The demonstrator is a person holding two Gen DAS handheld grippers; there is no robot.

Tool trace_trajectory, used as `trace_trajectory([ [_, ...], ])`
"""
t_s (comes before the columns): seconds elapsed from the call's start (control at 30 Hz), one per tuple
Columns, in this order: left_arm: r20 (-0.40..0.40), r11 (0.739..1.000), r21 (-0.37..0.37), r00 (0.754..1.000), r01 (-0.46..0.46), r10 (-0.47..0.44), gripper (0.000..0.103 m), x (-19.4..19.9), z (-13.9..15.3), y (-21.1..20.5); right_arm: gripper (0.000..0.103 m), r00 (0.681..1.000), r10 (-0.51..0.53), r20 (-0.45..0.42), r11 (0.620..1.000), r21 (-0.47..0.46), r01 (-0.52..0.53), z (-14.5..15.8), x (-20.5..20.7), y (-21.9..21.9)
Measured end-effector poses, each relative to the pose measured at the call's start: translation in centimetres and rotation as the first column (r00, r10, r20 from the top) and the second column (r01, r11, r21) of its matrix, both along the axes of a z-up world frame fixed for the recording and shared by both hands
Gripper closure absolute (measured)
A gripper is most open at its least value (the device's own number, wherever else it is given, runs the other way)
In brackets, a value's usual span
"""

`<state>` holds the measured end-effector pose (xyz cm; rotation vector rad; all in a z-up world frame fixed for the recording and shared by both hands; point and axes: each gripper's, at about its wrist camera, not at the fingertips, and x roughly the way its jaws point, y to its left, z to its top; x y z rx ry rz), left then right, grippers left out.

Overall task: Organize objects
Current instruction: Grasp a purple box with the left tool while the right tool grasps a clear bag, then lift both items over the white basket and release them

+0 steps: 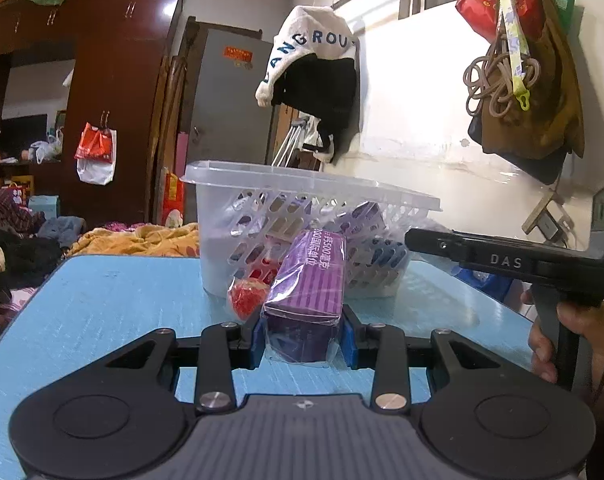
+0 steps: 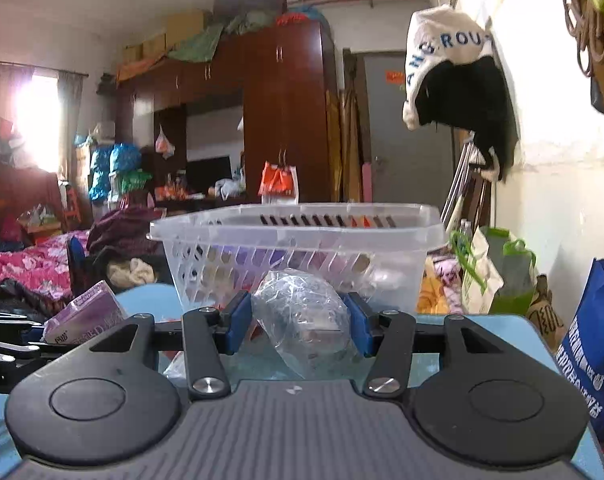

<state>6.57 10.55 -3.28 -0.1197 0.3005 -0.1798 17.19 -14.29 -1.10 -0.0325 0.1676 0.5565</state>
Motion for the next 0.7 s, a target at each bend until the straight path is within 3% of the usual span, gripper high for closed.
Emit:
trace_trajectory([
  [0.53, 0.052, 1.000, 0.002, 0.999, -0.008, 0.007, 0.063, -0.6, 0.3, 0.0, 0.048, 0.996, -0.037, 0.083, 0.999, 0.031, 0.034, -0.1, -1.2, 0.2],
  [0.7, 0.095, 1.000, -0.016, 0.995, 0.007, -0.006, 0.063, -1.1, 1.2, 0.2, 0.049, 0.995, -0.022, 0.102, 0.995, 0.098, 0.012, 0.4, -1.8, -0.9],
])
